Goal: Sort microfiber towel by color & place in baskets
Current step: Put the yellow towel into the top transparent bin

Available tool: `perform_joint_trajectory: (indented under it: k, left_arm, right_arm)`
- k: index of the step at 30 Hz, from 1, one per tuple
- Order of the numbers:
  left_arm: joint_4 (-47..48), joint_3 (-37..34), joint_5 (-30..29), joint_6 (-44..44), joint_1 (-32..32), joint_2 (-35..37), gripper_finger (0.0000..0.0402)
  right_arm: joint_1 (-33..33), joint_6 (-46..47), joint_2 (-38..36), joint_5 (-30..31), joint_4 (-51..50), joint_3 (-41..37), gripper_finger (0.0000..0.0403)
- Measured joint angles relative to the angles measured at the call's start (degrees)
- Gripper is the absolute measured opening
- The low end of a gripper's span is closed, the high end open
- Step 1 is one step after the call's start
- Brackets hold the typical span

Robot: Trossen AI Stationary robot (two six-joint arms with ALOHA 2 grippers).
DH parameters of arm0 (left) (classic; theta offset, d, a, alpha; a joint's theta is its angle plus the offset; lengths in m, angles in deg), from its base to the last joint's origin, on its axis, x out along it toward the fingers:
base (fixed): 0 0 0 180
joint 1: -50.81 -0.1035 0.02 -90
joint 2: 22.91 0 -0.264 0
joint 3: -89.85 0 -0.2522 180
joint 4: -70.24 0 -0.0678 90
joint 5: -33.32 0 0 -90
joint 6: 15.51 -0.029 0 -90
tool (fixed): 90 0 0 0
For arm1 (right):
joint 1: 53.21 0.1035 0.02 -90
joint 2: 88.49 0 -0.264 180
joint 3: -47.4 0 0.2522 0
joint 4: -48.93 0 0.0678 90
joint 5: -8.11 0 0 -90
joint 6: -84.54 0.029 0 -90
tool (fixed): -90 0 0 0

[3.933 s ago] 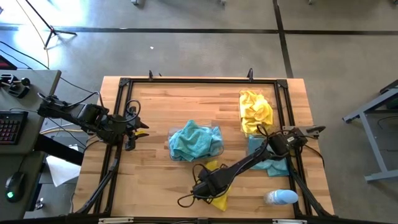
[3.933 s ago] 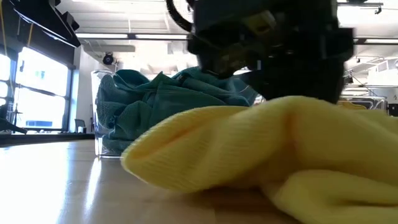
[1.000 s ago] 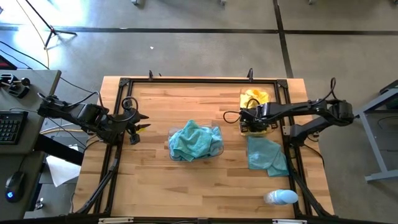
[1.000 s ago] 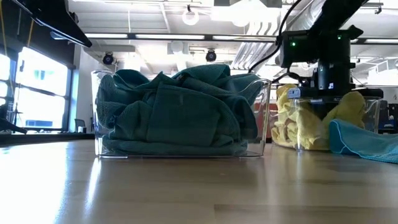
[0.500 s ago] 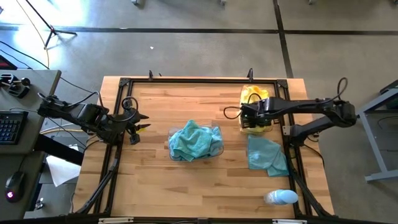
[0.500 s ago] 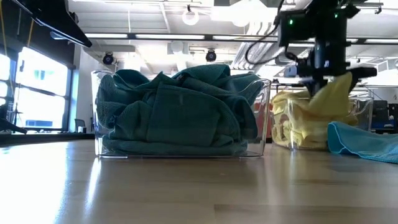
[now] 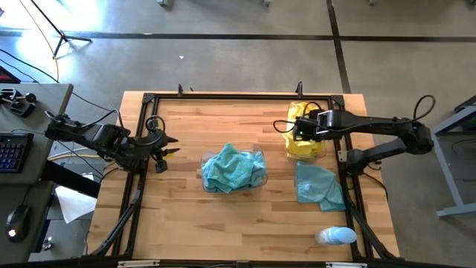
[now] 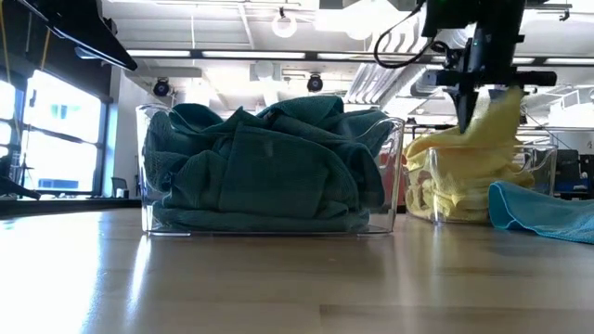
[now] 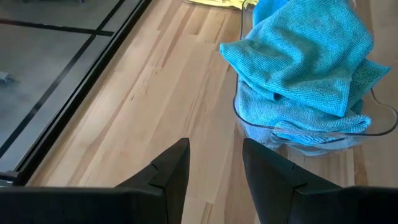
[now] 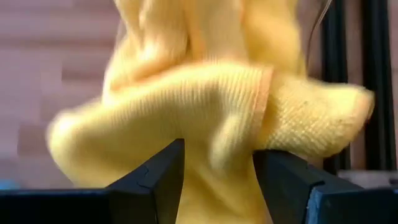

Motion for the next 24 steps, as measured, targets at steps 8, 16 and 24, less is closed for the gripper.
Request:
perform_joint_trajectory:
  k: [8, 16, 24]
  left_arm:
    - [0.0, 0.0, 0.0, 0.5, 0.0, 0.0, 0.0135]
    - [0.0, 0.0, 0.0, 0.5, 0.0, 0.0, 0.0135]
    - [0.0, 0.0, 0.0, 0.5, 0.0, 0.0, 0.0135]
  right_arm:
    - [2.6, 3.9, 0.1, 10.6, 4.6, -2.6, 0.0183]
    - [2.9, 0.8, 0.0, 3.7, 3.7, -1.8, 0.0183]
    - [2.7, 0.8, 0.0, -6.7, 3.5, 1.2, 0.0183]
